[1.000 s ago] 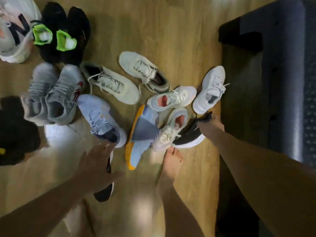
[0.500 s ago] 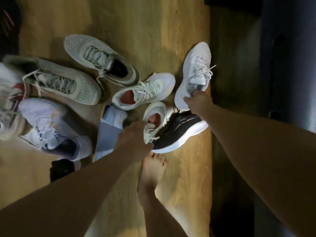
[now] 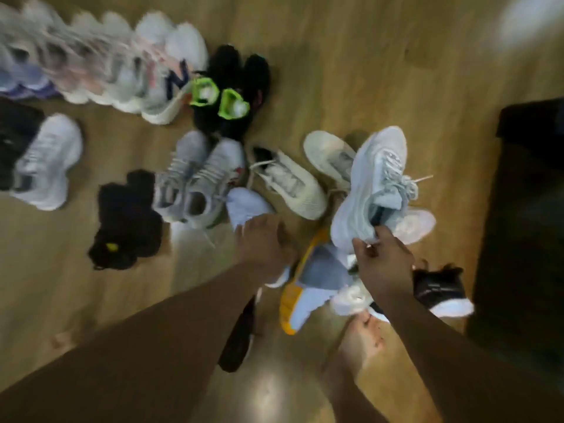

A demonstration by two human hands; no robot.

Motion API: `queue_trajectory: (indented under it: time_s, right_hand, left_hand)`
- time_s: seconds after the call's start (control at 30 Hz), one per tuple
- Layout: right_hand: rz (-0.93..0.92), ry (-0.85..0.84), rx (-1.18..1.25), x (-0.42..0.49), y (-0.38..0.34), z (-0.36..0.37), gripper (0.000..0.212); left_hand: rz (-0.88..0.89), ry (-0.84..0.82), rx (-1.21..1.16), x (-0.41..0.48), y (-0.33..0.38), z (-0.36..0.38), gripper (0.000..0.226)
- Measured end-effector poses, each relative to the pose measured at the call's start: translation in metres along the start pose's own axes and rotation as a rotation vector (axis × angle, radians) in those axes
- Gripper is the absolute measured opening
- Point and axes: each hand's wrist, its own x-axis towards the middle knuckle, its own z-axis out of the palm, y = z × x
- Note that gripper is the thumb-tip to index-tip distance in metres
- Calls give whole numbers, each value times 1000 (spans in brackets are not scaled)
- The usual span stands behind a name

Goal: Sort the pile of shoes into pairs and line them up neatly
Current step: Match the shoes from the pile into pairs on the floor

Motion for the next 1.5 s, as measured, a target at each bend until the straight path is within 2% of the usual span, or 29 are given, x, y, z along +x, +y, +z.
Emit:
queue_trajectory:
  time_s: [0.13,0.23,0.33,0.47,0.57,0.7,0.8,0.9,0.97,1.03,1.1,1.2,1.33,1.5]
  right_hand:
    - [-147,-62,24,-41,-140,82,23]
    - [-216,-116,49,-69,-247,162,15]
    - [-243,-135,38,-94,-345,242,17]
    - [-299,-225,-20,-108,-440,337,21]
    - [-305,-221,-135,-104,-488,393,31]
    - [-161,-242,-252,-77,-525,455,34]
    - [-106,-332,-443,-53,-536,481,33]
    - [-140,-486,-591,-47,-539,488,41]
    - [-121,-561,-521,-45,-530,488,49]
    - [-110,-588,-357,-53,-518,479,70]
    - [-101,-551,-199,-69,-500,460,79]
    - [-25,-427,-90,-96,-456,421,72]
    - [331,-304,-30,-136,-348,358,64]
    - [700,-172,-87,-190,-207,302,60]
  left_hand:
    - [15,54,82,-5,-155,-77,67]
    - [-120,75,61,-12,-300,-132,66]
    - [-186,68,68,-31,-426,-174,67]
    - [-269,53,13,-53,-539,-199,67]
    - [-296,26,-85,-67,-590,-188,66]
    - [-297,4,-223,-84,-636,-161,63]
    - [-345,-52,-264,-102,-665,-143,63]
    - [-438,-102,-269,-109,-682,-138,65]
    - [-456,-122,-268,-105,-683,-139,66]
    - [-448,-128,-263,-96,-675,-145,67]
    - [-416,-132,-258,-83,-656,-153,66]
    - [-323,-128,-250,-65,-616,-162,66]
    - [-165,-165,-220,-42,-544,-155,65]
    - [-25,-221,-209,-32,-462,-106,63]
